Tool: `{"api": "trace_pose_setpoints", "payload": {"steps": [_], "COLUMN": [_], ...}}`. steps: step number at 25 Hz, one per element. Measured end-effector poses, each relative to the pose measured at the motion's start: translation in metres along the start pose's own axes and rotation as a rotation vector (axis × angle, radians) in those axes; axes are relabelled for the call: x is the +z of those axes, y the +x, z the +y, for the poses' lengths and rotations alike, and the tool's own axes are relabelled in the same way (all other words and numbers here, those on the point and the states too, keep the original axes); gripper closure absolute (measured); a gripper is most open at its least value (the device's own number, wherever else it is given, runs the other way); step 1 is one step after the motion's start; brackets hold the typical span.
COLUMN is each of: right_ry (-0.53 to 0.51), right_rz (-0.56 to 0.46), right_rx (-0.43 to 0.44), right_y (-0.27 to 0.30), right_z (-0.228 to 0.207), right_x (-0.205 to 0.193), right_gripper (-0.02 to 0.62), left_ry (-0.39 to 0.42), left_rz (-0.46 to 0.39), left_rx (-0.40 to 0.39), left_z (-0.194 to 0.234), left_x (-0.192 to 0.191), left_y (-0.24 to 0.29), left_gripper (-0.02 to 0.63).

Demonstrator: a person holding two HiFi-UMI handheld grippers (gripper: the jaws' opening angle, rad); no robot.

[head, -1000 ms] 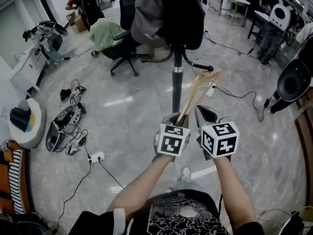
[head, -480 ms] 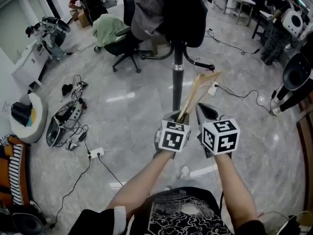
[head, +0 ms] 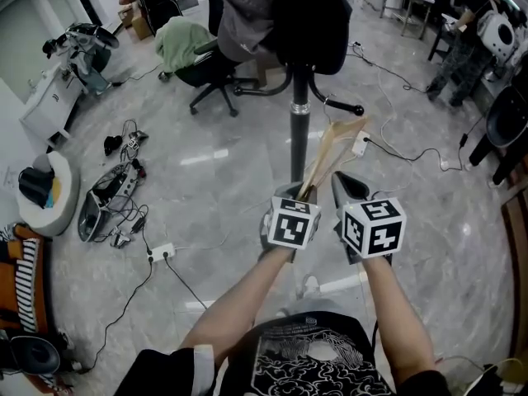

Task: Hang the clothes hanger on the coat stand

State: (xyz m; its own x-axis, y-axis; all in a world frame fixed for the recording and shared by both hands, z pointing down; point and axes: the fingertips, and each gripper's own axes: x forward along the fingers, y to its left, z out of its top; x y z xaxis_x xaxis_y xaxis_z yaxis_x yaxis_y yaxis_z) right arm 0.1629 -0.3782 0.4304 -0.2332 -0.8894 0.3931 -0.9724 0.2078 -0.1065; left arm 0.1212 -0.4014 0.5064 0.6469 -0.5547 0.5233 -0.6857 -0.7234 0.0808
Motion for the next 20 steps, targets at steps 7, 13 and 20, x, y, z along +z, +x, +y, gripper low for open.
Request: {"api": "trace_pose_setpoints", "payload": {"steps": [7,13,20], "right_ry": [0.013,0.016,0.026], "right_rz": [0.015,0.017,0.019], "right_rx": [0.013,0.016,0.023], "right_y": [0.012,0.015,0.018], "right_z": [-0.002,-0.004,0.0], "right_x": [-0.005,-0.005,-0.009], "right_gripper": [0.595,0.595,0.595], "left_ry": [-0.009,-0.008,-0.008], "left_rz": [0.008,0.019,0.028], "left_rx": [0.011,0.013,0.009], "left_z": [0.01,0.011,0.014], "left_x": [-0.003,-0.006,-0.009], "left_y": [0.01,0.013,0.014], "left_gripper": [0.555,0.555,0.554]}}
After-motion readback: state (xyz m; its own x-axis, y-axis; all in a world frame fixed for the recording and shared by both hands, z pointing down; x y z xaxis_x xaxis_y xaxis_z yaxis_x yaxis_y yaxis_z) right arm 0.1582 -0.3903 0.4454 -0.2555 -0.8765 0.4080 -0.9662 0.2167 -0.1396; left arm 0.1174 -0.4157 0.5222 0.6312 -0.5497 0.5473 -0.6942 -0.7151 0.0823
